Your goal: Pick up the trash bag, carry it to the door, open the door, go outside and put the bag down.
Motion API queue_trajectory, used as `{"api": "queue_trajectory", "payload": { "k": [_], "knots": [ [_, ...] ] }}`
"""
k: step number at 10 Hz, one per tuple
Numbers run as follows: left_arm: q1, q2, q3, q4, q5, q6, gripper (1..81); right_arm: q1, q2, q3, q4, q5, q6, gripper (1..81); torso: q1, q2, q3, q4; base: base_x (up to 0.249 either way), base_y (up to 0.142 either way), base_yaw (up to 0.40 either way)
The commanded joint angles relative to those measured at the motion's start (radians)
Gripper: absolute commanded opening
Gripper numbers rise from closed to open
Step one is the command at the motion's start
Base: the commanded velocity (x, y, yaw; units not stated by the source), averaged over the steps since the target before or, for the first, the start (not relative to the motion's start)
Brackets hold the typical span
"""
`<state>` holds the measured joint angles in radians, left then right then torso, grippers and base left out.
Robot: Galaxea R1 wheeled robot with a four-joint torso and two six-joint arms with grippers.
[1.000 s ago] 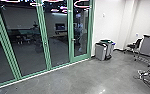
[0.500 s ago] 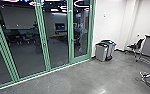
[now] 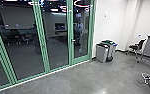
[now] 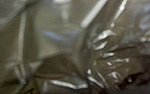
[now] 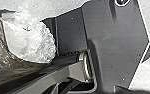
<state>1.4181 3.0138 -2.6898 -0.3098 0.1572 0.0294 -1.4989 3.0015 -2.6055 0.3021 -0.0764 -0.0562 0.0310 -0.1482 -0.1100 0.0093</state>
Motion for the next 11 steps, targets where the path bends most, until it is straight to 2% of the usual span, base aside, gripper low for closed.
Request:
{"api": "queue_trajectory", "payload": {
  "k": [1, 11],
  "knots": [
    [-0.064, -0.005, 0.004, 0.003, 0.065, 0.007, 1.0, 0.056, 0.001, 0.009, -0.003, -0.065, -0.002, 81.1, 0.0, 0.0, 0.0, 0.0, 0.169, 0.0, 0.0],
    [-0.064, -0.001, 0.004, 0.003, 0.065, 0.007, 1.0, 0.059, 0.003, 0.009, -0.005, -0.068, -0.004, 81.1, 0.0, 0.0, 0.0, 0.0, 0.171, -0.006, 0.0]
  ]
}}
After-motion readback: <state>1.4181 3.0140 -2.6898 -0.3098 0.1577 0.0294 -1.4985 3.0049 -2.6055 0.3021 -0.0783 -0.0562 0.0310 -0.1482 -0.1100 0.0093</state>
